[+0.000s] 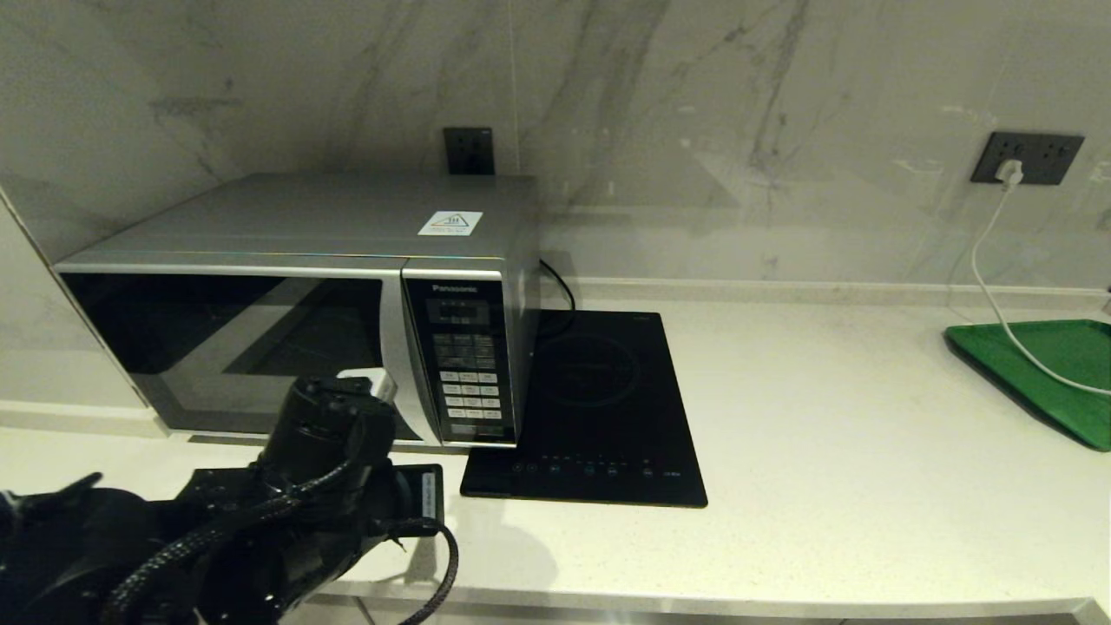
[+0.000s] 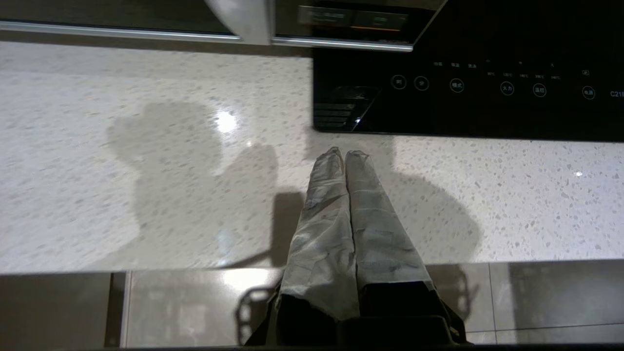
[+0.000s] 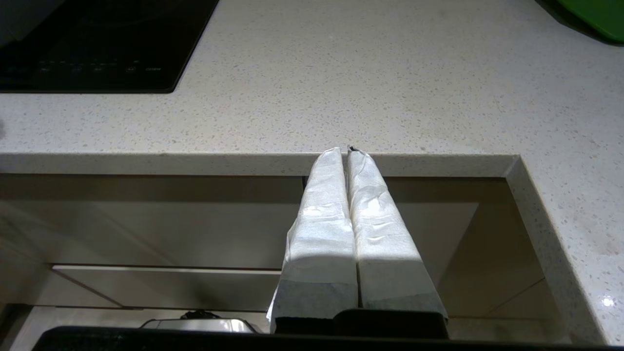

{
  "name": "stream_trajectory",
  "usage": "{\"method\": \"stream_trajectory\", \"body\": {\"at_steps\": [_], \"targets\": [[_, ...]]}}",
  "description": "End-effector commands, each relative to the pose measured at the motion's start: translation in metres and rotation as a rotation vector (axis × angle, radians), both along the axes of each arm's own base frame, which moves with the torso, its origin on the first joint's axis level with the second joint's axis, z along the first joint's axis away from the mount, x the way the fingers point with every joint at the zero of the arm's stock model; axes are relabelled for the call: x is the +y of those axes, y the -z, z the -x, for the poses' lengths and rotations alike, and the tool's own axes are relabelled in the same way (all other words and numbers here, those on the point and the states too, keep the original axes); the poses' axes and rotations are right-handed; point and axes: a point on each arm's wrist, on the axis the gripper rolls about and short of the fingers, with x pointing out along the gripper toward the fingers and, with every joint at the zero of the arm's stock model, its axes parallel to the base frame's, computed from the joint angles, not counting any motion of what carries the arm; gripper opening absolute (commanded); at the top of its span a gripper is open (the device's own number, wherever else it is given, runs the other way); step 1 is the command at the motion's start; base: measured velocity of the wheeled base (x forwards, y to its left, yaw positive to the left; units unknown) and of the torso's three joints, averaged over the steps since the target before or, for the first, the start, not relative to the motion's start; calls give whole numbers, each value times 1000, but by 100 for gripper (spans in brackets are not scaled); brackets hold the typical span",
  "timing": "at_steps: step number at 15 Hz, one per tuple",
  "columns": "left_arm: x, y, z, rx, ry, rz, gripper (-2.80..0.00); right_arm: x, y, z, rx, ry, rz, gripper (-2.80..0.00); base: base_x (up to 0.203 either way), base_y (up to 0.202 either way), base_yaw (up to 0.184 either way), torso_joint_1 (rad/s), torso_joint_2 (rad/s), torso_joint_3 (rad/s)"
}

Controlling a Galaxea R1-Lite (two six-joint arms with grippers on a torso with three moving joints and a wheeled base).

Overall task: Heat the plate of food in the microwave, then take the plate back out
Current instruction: Close the microwave oven, then open the microwave oven

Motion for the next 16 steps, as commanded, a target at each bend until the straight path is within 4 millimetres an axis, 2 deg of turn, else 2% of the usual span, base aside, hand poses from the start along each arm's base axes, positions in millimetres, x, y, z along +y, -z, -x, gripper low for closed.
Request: {"method": "stream_trajectory", "body": {"at_steps": [1,4,8,16], "targets": [[-21,38,-18,41,11,-40,-280,0,0,0,1,-1,0,-280,0,0,0,0,0,0],[-41,66,-39,15,7,-52,-280,0,0,0,1,2,0,-280,0,0,0,0,0,0],[-59,69,-61,-26,10,-33,-280,0,0,0,1,2,0,-280,0,0,0,0,0,0],[-55,67,-79,-50,-8,-44,-280,0,0,0,1,2,0,-280,0,0,0,0,0,0]]}}
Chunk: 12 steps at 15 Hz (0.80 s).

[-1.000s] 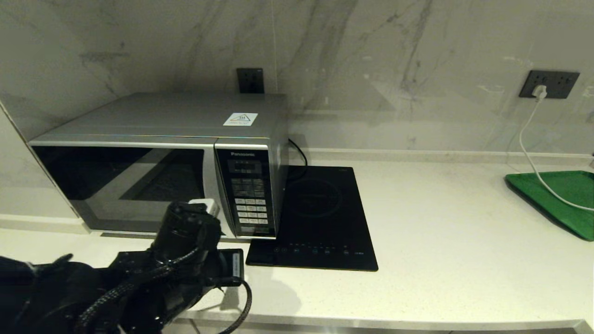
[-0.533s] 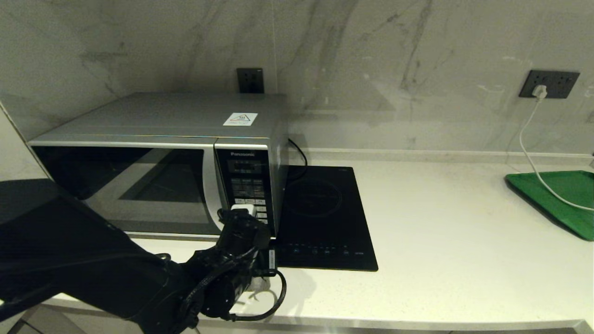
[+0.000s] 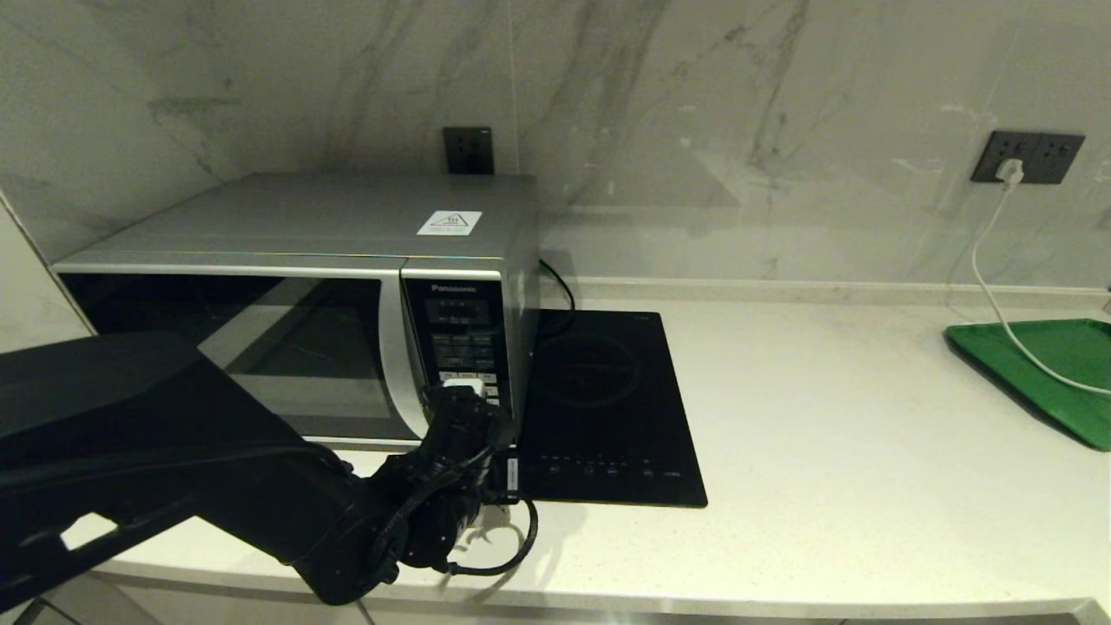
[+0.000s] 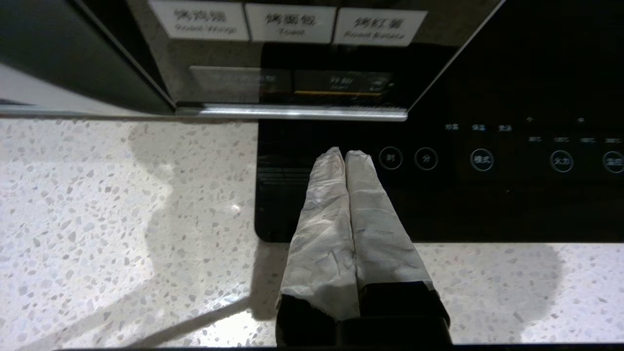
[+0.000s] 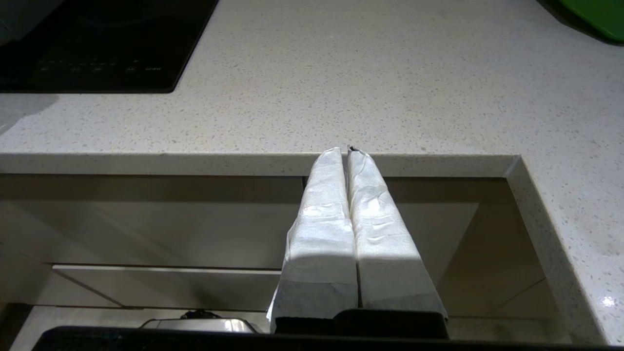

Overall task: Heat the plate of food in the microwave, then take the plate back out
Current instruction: Open the microwave oven

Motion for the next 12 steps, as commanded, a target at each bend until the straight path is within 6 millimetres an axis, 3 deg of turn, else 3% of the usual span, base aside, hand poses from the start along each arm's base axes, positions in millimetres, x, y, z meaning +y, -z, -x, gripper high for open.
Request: {"method": "stream_trajectory", "body": {"at_steps": [1,12], "targets": [[0,-4,-7,-21,-12,13,-280,0,0,0,1,-1,0,-280,0,0,0,0,0,0],[-2,-12,-17,-80,-8,25,-280,0,0,0,1,-2,0,-280,0,0,0,0,0,0]]}}
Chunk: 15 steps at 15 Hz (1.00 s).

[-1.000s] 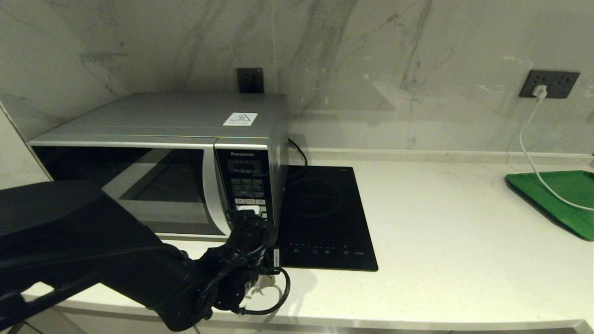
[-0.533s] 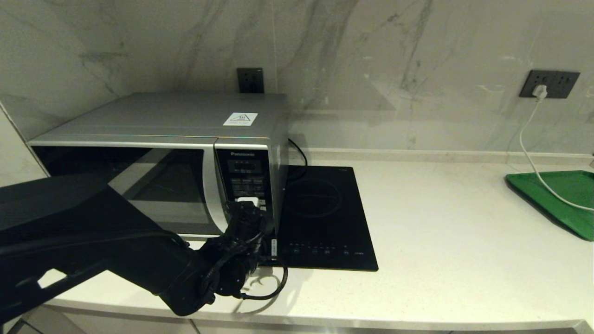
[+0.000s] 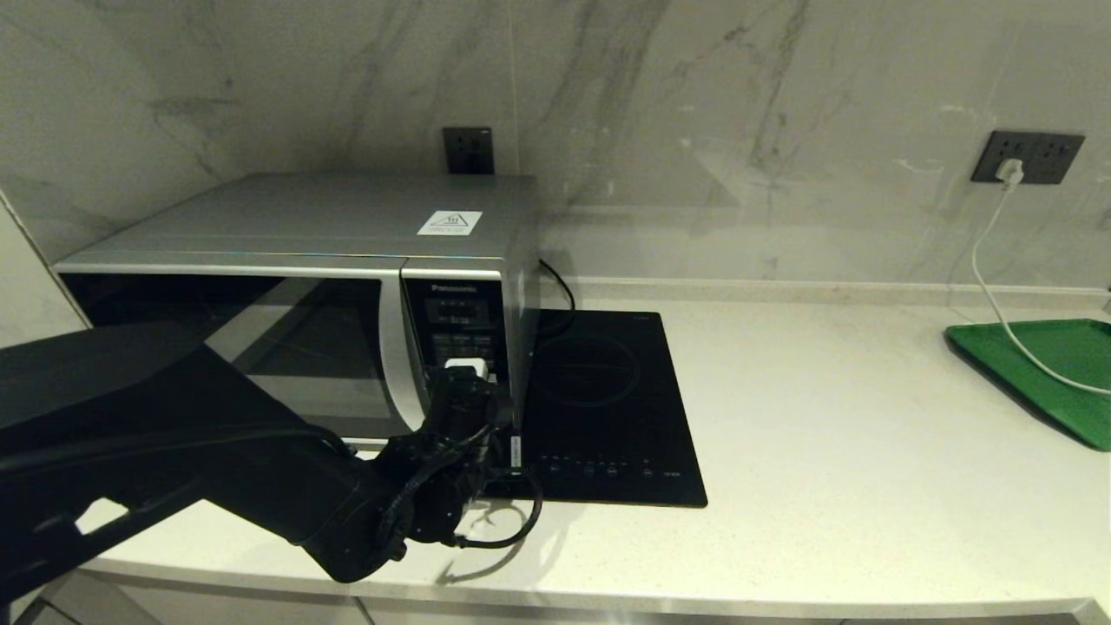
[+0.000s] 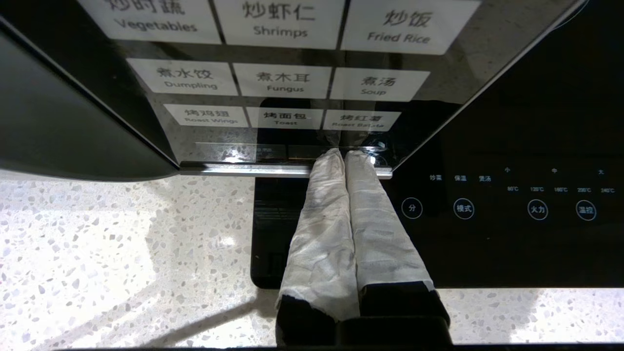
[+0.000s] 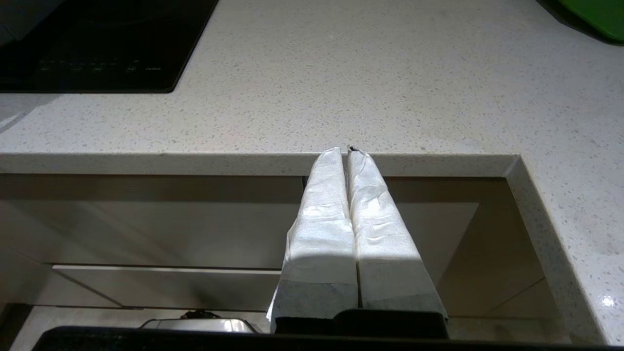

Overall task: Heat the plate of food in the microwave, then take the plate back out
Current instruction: Open the microwave oven

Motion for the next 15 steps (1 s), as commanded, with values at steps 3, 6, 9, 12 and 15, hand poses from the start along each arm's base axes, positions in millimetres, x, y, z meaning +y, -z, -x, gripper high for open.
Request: {"method": "stream_trajectory", "body": {"at_steps": [3,6,9,12,15], "targets": [[-2,6,-4,-12,0,0,-280,0,0,0,1,0,-1,-280,0,0,0,0,0,0],[-2,7,-3,-13,-1,2,-280,0,0,0,1,1,-1,-280,0,0,0,0,0,0],[-1,5,-3,-17,0,3,-280,0,0,0,1,1,-1,-280,0,0,0,0,0,0],[2,4,6,-7,4,-3,-280,0,0,0,1,1,-1,-280,0,0,0,0,0,0],[10,-12,44,-2,56,-2,-280,0,0,0,1,1,-1,-280,0,0,0,0,0,0]]}}
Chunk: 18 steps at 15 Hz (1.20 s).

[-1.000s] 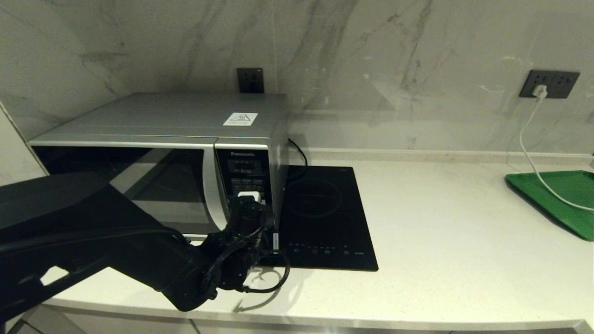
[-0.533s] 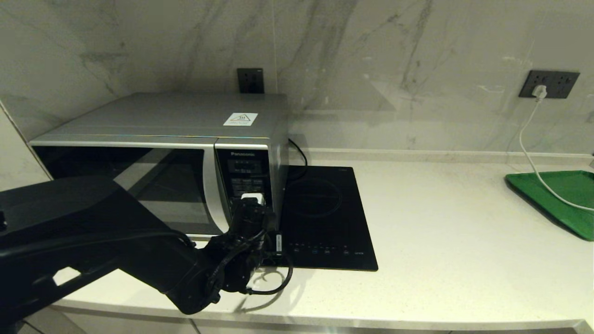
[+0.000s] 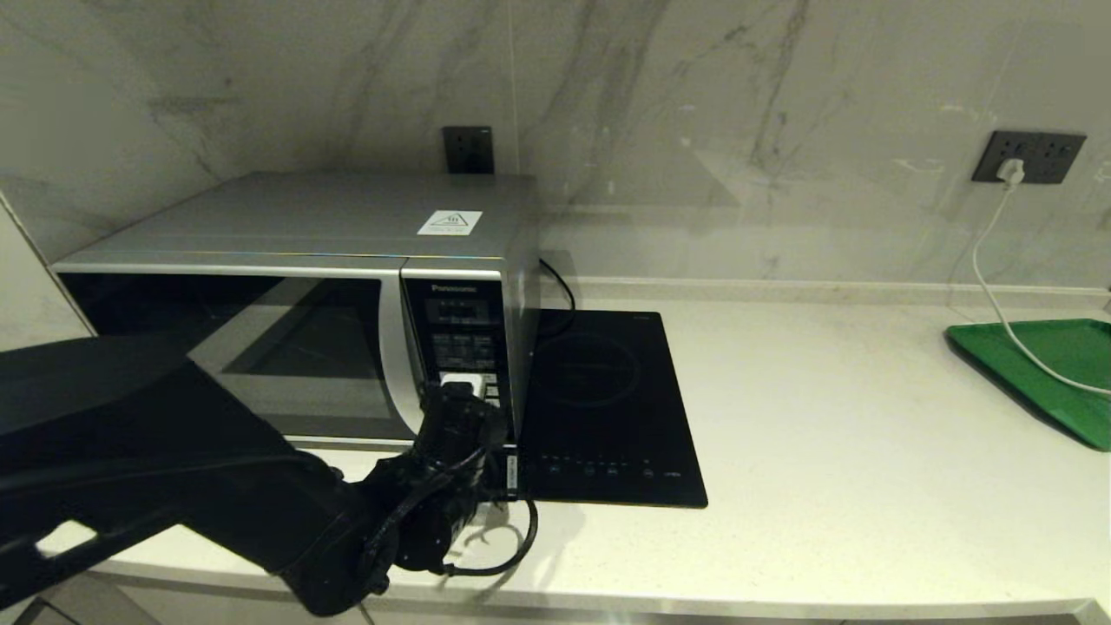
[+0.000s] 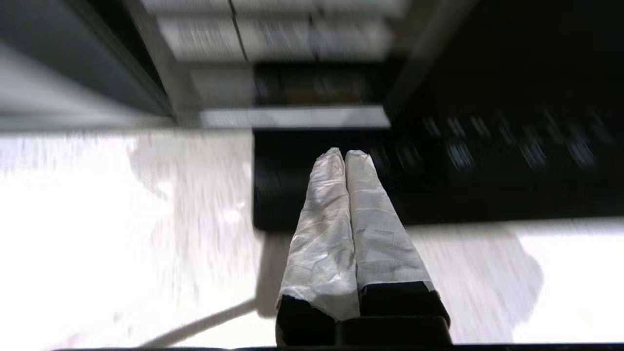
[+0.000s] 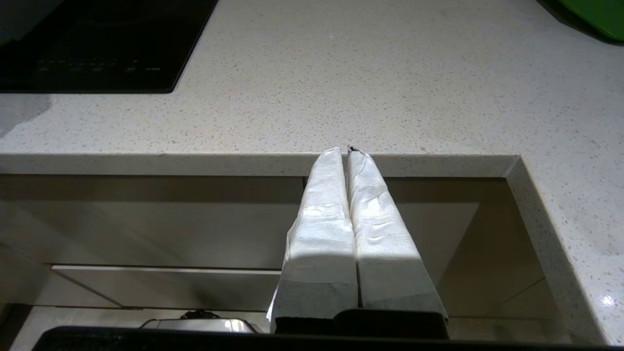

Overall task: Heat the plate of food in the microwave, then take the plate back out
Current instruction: Open the microwave oven

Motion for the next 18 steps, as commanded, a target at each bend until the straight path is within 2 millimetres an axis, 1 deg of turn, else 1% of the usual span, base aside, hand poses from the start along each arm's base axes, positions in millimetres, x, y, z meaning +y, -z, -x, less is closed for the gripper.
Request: {"method": "stream_trajectory", "body": {"at_steps": [1,3,6,9,10,12,13,15,18], "targets": [[11,-21,35,-12,40,14,-280,0,0,0,1,-1,0,-280,0,0,0,0,0,0],[27,-30,60,4,57,4,-280,0,0,0,1,-2,0,-280,0,0,0,0,0,0],[56,-61,82,-19,27,22,-280,0,0,0,1,0,0,-280,0,0,0,0,0,0],[88,-115,108,-82,-9,66,-280,0,0,0,1,0,0,-280,0,0,0,0,0,0],[101,-136,122,-98,-25,72,-280,0,0,0,1,0,0,-280,0,0,0,0,0,0],[133,-166,158,-58,-73,47,-280,0,0,0,1,-1,0,-280,0,0,0,0,0,0],[150,-179,177,-51,-118,74,-280,0,0,0,1,0,0,-280,0,0,0,0,0,0],[179,-191,209,-79,-219,129,-280,0,0,0,1,-1,0,-280,0,0,0,0,0,0],[212,-192,261,-160,-329,163,-280,0,0,0,1,0,0,-280,0,0,0,0,0,0]]}}
